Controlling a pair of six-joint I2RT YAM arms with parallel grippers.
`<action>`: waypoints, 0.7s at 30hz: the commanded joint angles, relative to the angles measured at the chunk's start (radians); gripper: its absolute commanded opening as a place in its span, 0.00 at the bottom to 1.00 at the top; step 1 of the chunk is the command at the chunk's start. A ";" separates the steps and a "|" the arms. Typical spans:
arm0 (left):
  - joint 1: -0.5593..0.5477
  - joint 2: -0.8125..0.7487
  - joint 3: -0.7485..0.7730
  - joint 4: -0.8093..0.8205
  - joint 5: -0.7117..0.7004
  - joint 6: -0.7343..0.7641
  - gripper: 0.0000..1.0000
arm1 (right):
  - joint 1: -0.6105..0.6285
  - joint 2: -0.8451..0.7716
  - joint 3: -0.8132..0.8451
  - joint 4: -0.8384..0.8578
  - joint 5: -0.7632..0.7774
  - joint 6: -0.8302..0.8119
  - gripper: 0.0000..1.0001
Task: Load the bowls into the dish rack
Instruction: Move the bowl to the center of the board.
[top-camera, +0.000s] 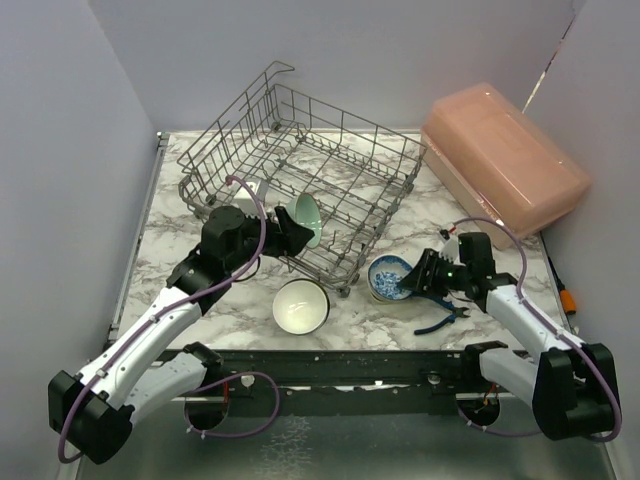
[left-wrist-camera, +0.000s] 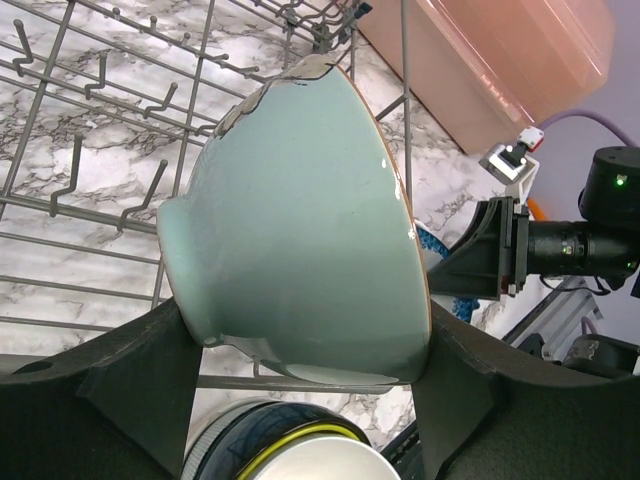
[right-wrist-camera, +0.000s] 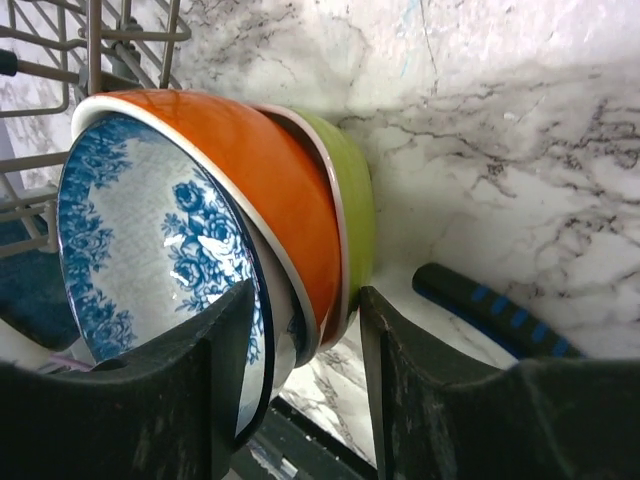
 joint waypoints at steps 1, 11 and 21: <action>0.004 0.003 0.052 0.104 0.026 -0.015 0.00 | 0.009 -0.053 -0.017 -0.069 -0.044 0.050 0.49; 0.004 0.008 0.047 0.115 0.029 -0.021 0.00 | 0.012 -0.153 0.027 -0.129 0.012 0.095 0.65; 0.004 0.015 0.018 0.131 0.063 -0.041 0.00 | 0.011 -0.198 0.148 -0.136 0.016 0.025 0.85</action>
